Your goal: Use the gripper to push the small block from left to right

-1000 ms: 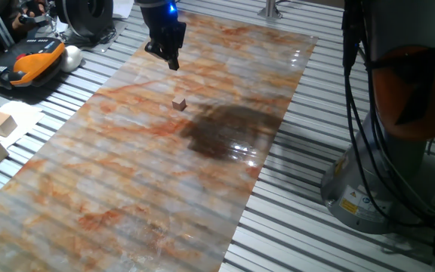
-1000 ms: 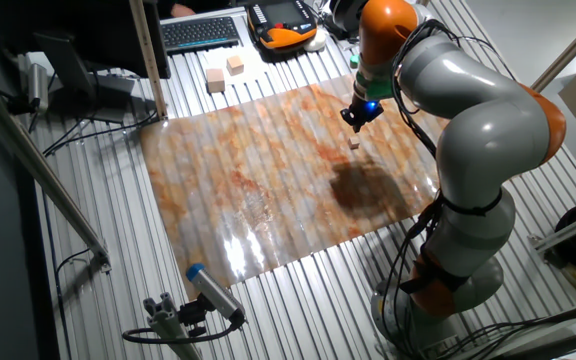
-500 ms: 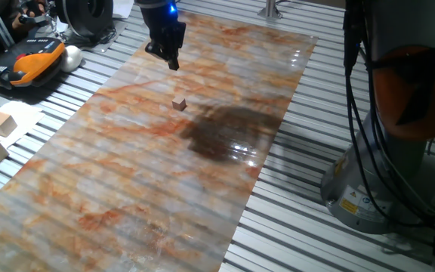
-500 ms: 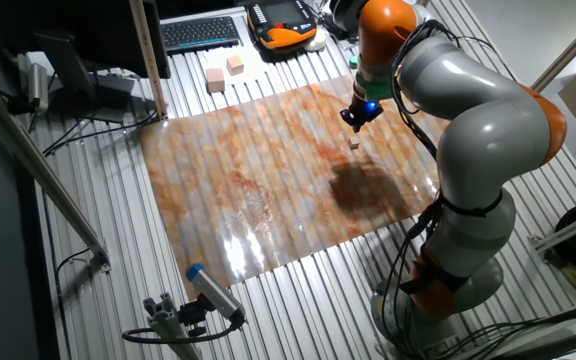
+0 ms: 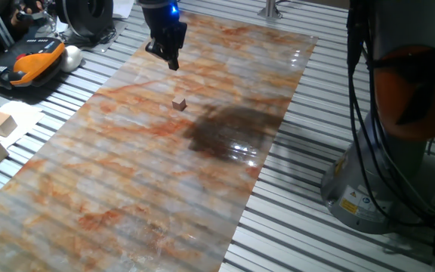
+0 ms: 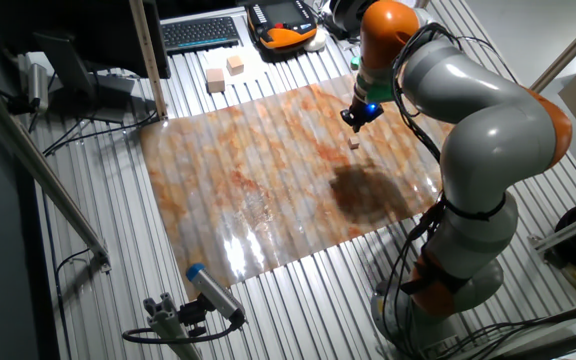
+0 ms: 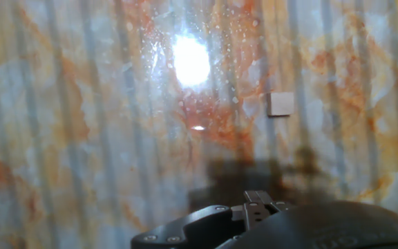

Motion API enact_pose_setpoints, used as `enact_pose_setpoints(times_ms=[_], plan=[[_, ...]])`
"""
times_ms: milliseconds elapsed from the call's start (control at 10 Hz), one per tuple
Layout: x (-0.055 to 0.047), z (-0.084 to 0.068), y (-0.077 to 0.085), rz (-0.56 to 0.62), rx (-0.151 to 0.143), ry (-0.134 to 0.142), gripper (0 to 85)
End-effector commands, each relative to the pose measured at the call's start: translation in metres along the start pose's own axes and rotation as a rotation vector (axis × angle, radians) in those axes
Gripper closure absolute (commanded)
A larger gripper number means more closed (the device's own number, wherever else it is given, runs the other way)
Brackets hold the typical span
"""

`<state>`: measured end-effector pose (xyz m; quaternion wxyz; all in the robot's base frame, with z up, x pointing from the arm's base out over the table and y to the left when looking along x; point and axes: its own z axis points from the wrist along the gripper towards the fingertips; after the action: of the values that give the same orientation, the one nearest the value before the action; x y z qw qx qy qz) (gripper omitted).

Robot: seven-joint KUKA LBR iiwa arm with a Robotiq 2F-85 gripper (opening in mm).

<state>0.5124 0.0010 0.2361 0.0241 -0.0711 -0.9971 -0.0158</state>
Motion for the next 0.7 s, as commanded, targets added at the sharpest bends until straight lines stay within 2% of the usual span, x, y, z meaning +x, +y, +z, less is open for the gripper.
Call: enact_pose_setpoints(times_ms=[0,300,500,600], plan=[[0.0,-0.0002,-0.0001,0.016,-0.011,0.003,85.0],[0.0,-0.0002,-0.0001,0.076,-0.011,0.023,85.0],[0.0,-0.0002,-0.0001,0.111,0.017,0.011,85.0],[0.0,-0.0002,-0.0001,0.136,0.013,0.019,85.0]])
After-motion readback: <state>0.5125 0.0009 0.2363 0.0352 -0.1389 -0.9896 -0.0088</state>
